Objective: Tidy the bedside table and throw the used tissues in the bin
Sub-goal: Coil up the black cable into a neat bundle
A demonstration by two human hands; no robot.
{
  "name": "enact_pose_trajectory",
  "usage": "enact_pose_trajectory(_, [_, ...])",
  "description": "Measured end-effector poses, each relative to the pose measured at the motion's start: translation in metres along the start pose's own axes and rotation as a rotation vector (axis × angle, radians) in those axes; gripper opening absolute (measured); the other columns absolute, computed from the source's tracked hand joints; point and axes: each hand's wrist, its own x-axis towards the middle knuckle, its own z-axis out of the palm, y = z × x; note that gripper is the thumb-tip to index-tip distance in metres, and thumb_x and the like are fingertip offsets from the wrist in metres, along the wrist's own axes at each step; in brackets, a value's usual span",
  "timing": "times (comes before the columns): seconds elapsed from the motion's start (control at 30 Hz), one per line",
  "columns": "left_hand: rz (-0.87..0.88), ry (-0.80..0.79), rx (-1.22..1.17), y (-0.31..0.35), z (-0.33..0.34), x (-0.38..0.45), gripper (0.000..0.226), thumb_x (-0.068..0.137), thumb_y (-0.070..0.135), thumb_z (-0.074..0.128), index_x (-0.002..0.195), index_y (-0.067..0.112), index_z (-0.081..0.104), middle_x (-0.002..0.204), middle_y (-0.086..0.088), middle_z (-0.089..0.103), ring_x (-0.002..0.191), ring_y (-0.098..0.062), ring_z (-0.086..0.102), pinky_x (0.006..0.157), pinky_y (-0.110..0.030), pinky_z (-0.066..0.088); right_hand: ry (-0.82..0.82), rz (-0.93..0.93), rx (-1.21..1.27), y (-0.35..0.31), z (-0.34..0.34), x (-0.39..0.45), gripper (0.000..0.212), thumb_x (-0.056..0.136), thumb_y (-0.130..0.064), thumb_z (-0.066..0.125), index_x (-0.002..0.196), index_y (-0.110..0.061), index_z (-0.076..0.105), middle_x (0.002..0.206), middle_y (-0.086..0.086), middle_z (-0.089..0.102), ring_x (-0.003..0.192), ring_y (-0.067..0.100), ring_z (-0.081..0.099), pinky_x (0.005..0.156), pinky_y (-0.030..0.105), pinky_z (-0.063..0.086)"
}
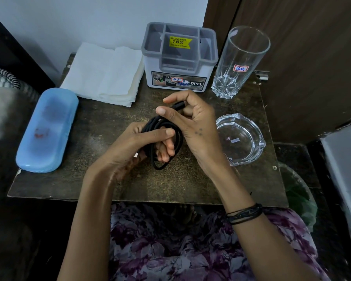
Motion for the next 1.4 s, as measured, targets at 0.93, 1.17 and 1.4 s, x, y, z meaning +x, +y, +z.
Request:
enact_pose_trajectory(0.93, [0.399, 0.584, 0.703, -0.005, 0.01, 0.01, 0.023, 0.075, 0.003, 0.06, 0.084, 0.024, 0.059, 0.06, 0.015, 0.054, 0.056, 0.008, 0.051, 0.052, -0.006, 0.036, 0.31, 0.012, 0.087, -0.004, 0.006, -0.005, 0.016, 0.093, -0.019, 0.057, 0.086, -0.019, 0.043, 0.056, -0.002, 0.064, 0.032, 0.01, 0.05, 0.033, 0.018, 0.036])
enact_pose_trajectory(1.17, [0.502, 0.606, 0.655, -0.008, 0.018, 0.011, 0.036, 0.076, 0.014, 0.047, 0.106, 0.017, 0.067, 0.092, 0.023, 0.062, 0.086, 0.015, 0.058, 0.079, -0.004, 0.043, 0.236, 0.295, 0.314, 0.001, 0.009, 0.0, 0.027, 0.091, -0.018, 0.06, 0.112, -0.009, 0.047, 0.07, 0.005, 0.059, 0.04, 0.004, 0.054, 0.036, 0.018, 0.042])
enact_pose_trajectory(1.4, [0.46, 0.763, 0.792, -0.012, 0.012, 0.013, 0.033, 0.083, 0.008, 0.053, 0.112, 0.013, 0.066, 0.101, 0.007, 0.064, 0.093, -0.001, 0.058, 0.08, 0.002, 0.037, 0.145, 0.353, 0.395, -0.001, 0.008, 0.0, 0.044, 0.089, -0.023, 0.062, 0.127, -0.013, 0.041, 0.077, 0.012, 0.065, 0.065, 0.022, 0.061, 0.056, 0.029, 0.054])
